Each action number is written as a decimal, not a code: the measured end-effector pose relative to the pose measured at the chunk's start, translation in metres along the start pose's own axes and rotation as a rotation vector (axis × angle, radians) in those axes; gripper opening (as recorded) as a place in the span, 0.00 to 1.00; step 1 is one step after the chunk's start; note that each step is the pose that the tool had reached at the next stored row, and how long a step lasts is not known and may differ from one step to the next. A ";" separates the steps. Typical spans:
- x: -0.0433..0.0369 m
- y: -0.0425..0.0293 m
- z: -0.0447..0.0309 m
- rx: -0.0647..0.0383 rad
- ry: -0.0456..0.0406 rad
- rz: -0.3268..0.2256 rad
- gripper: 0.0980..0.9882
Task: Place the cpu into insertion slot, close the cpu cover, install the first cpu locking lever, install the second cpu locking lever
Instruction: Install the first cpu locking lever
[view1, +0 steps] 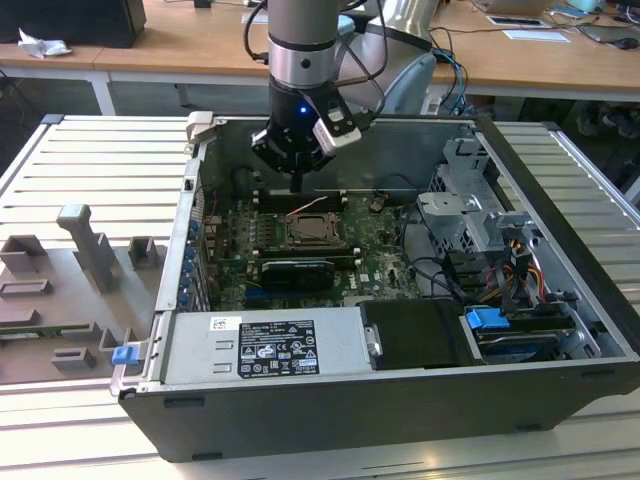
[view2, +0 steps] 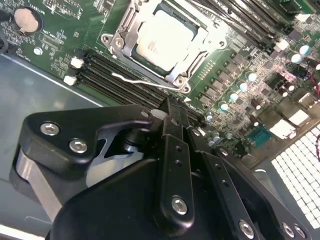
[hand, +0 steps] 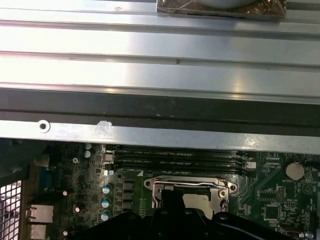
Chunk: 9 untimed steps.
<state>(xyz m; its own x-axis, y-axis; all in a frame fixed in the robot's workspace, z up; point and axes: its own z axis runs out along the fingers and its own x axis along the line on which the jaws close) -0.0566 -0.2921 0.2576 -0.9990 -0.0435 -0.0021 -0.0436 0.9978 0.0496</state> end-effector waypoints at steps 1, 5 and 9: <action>-0.0002 0.0000 0.0002 -0.022 -0.0011 0.000 0.01; -0.0018 -0.0007 0.0029 -0.047 -0.0022 -0.002 0.01; -0.0049 -0.0011 0.0070 -0.046 -0.0001 -0.030 0.01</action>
<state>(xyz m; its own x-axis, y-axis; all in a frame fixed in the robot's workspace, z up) -0.0517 -0.2926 0.2506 -0.9973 -0.0736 -0.0044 -0.0737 0.9927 0.0955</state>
